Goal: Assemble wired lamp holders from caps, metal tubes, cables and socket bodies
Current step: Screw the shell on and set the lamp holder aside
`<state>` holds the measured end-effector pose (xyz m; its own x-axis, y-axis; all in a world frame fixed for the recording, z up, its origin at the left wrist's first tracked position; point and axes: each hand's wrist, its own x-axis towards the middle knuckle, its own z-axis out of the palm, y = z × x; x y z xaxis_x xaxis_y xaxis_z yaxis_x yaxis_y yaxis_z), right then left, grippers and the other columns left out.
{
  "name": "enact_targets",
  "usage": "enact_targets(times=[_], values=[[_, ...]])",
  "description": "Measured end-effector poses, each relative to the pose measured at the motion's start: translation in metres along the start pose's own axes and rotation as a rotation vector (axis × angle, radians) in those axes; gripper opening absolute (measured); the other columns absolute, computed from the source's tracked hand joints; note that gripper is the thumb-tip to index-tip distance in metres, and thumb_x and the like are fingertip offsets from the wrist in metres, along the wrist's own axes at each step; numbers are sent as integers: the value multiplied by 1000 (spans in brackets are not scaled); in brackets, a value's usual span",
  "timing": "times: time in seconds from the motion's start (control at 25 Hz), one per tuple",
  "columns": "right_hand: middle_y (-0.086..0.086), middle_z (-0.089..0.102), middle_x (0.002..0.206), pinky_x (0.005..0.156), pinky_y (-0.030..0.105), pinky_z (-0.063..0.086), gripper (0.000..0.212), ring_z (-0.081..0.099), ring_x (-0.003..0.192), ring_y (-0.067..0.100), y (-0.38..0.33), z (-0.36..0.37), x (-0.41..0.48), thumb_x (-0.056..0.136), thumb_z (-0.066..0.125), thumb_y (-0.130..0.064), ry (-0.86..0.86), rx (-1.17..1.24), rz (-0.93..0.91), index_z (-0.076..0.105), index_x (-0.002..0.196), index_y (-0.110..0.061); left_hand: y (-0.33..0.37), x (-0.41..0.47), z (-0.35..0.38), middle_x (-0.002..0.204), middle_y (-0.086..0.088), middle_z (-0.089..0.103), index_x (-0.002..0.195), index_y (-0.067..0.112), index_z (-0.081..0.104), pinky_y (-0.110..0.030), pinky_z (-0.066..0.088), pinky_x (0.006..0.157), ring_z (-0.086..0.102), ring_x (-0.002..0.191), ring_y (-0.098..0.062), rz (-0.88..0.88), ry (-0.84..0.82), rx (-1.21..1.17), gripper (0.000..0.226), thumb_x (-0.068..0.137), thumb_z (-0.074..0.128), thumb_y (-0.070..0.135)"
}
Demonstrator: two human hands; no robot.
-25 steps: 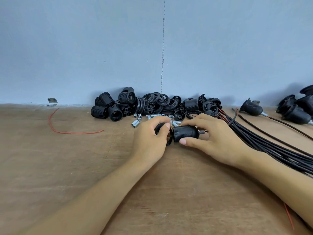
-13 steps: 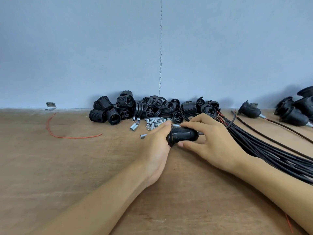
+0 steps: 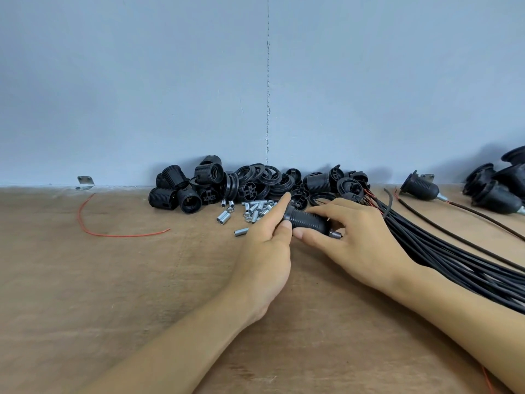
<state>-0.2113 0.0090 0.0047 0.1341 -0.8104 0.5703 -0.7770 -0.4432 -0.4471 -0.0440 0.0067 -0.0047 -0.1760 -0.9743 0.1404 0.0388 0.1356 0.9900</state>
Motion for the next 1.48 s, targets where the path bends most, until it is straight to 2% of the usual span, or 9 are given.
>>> enact_targets(times=[0.12,0.32,0.48,0.64,0.72,1.0,1.16,1.32,1.48], values=[[-9,69,83,68,23,44,45,59,78,9,0,0,1,86,57,-67,-3,3,9,74,98,-27,1,-1,-1,134,34,54,142,46,51,-2,37,93,45,117,28,42,-28,50,49,108,44,12],[-9,66,77,64,23,45,33,59,73,11,1,2,3,93,56,-58,-4,41,27,70,94,-28,6,-5,0,113,45,59,130,45,57,6,35,90,42,117,31,125,-17,70,54,102,48,0],[-6,70,78,68,37,54,33,66,68,13,3,0,3,91,59,-58,56,135,101,72,99,-29,6,-10,1,125,35,58,119,46,58,4,34,94,44,122,25,200,28,143,47,100,53,3],[-8,71,81,69,39,54,32,67,69,14,4,0,3,90,61,-57,94,168,117,72,102,-30,3,-11,-2,118,24,65,109,37,58,2,43,61,55,63,20,189,68,133,37,99,54,2],[-10,70,80,69,38,54,31,67,70,13,5,-1,3,90,61,-56,102,170,118,72,102,-30,2,-10,-3,115,21,68,104,34,56,-1,42,54,51,53,15,181,76,150,33,99,54,1],[-14,67,79,65,17,43,33,62,75,8,8,-2,5,89,63,-56,94,90,27,73,101,-28,-1,-5,-6,91,15,70,88,25,63,-10,47,63,61,69,-12,210,87,232,30,95,55,-3],[-15,67,89,71,6,37,37,58,84,-1,10,-4,4,85,67,-54,60,58,-22,74,109,-27,2,-3,-8,80,7,68,86,19,63,-10,45,61,58,69,-2,192,66,142,16,92,64,5],[-11,64,98,77,5,39,43,58,94,-3,11,-4,4,83,71,-52,12,59,-58,72,117,-25,0,0,-9,89,-2,70,88,24,62,-54,59,87,57,75,-19,176,89,81,10,93,65,17],[-11,63,105,72,7,45,46,60,96,1,12,-4,3,82,72,-51,-9,46,-51,71,121,-27,-3,3,-9,88,-1,75,90,29,61,-57,56,90,70,81,-25,202,113,93,18,97,62,12]])
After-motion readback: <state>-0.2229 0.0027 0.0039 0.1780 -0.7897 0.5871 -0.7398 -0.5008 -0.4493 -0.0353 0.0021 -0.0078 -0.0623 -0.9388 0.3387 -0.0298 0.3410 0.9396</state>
